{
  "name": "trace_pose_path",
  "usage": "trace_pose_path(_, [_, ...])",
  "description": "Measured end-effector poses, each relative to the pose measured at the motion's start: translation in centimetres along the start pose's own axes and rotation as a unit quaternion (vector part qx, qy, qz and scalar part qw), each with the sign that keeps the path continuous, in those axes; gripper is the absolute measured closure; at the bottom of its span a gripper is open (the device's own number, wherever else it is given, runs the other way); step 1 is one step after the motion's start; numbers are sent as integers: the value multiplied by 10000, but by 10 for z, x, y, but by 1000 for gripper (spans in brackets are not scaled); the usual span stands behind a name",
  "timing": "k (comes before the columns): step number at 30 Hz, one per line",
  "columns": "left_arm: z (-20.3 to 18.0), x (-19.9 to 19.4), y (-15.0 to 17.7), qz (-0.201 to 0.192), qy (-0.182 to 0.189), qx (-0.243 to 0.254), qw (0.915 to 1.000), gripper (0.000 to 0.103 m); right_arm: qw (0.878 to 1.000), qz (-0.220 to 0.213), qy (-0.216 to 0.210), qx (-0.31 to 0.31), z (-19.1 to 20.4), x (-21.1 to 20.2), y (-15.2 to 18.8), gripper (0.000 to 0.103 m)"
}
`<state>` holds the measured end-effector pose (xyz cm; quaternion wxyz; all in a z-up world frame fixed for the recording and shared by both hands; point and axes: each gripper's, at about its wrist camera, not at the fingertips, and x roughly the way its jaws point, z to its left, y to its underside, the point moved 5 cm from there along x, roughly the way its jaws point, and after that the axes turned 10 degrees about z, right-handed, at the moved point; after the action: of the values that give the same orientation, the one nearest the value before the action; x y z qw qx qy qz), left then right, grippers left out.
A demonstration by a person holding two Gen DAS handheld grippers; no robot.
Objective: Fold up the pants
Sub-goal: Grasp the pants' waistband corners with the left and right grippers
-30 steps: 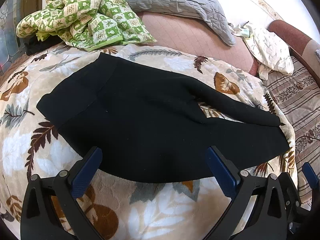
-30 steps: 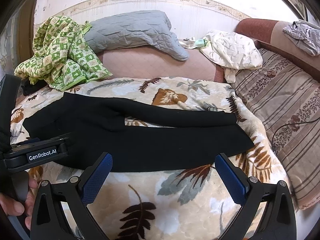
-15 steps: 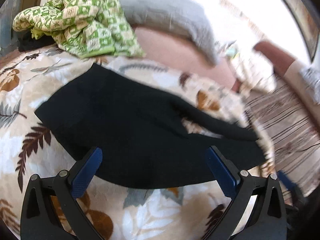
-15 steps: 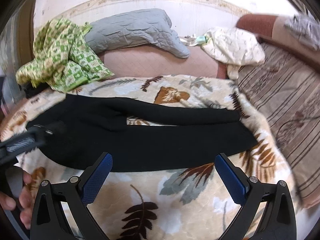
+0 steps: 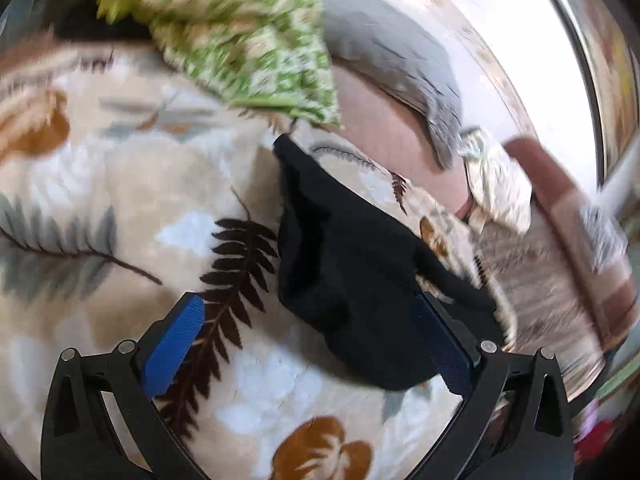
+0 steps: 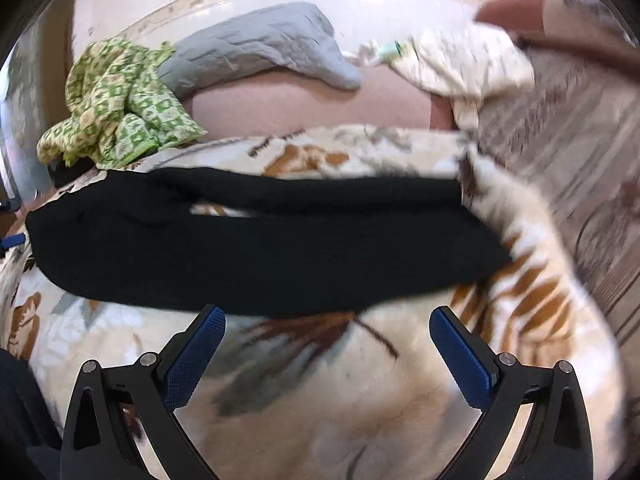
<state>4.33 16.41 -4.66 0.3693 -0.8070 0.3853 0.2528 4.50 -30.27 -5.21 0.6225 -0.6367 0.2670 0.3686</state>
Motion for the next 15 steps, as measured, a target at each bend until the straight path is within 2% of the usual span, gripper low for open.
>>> trace_pose_path(2, [0,13,-7,239,336,-154,9990,0,9994,315,-80,111,-3,18,8,6])
trace_pose_path(5, [-5,29,-16,464,519,-220,9973,0,9994,281,-49,177,-5,18,7,5])
trace_pose_path(7, [-11,33,-18,541,697,-234,9958,5,9993,322,-23,171,-5,20,9,5])
trace_pose_path(9, [-14,33,-17,642,796,-258,9944,28,9995,288,4,140,-5,19,10,5])
trace_pose_path(10, [-14,33,-16,682,787,-262,9942,34,9996,264,15,135,-3,19,8,5])
trace_pose_path(11, [-16,33,-15,696,747,-261,9944,45,9996,239,9,143,-3,18,7,5])
trace_pose_path(12, [-15,33,-14,707,707,-245,9947,61,9996,212,-4,176,-4,16,7,5])
trace_pose_path(13, [-15,33,-14,728,650,-238,9949,71,9995,167,-25,260,-6,12,6,5])
trace_pose_path(14, [-15,33,-13,713,560,-206,9957,96,9992,152,-92,346,-9,9,7,5])
trace_pose_path(15, [-13,31,-13,645,348,-180,9971,99,9986,157,-181,472,-14,4,8,5])
